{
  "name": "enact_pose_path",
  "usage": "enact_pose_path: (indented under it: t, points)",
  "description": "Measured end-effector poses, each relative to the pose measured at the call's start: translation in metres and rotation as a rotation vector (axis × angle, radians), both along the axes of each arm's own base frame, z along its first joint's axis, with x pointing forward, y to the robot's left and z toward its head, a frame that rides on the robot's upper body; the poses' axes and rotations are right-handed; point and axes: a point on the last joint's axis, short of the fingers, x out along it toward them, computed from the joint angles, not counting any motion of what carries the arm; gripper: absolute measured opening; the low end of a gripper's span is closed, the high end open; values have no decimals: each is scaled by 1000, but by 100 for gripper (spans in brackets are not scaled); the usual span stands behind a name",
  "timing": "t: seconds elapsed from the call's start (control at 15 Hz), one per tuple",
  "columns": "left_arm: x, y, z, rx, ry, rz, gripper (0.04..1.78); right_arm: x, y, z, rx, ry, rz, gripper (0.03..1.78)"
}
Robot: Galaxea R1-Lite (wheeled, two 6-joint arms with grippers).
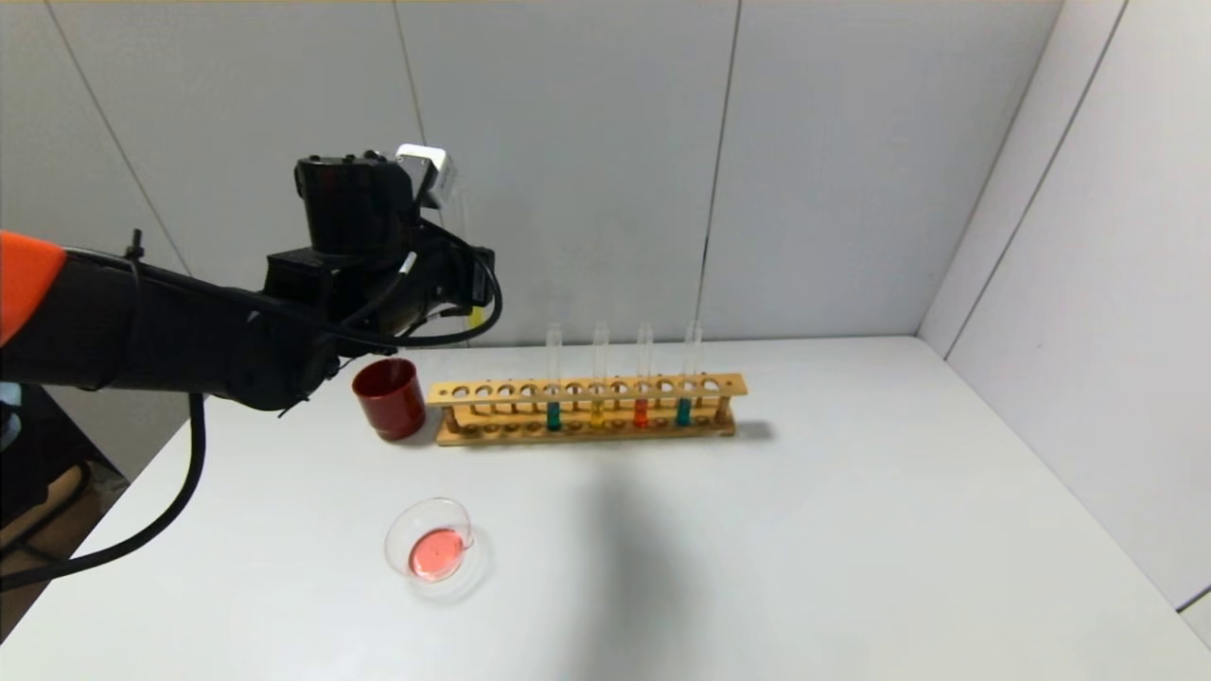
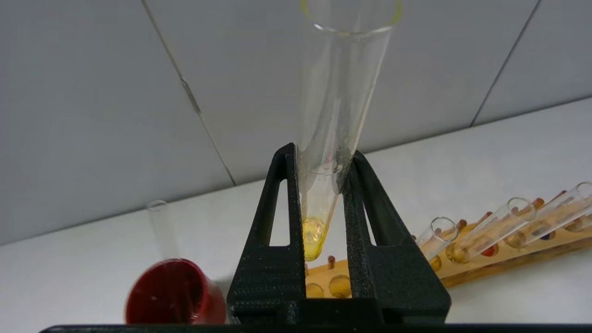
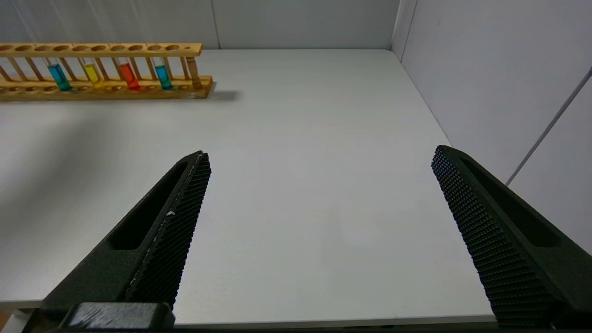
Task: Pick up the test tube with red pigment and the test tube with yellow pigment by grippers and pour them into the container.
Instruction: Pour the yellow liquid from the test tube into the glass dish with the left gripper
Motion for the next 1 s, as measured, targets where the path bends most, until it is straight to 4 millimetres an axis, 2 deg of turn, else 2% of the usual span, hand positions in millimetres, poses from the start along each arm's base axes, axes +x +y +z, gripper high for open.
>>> enact_pose_path:
  t: [0.13,0.47,0.73,1.0]
  points:
    - [-13,8,5,31,-8,4,30,0,0,0,0,0,0,175]
    - [-42,28,-2,81,-31,16,30,0,0,0,0,0,0,175]
    - [-56,39,-14,63,-89,35,30,0,0,0,0,0,0,175]
    - [-67,62,-33,91,-32,89,30,0,0,0,0,0,0,175]
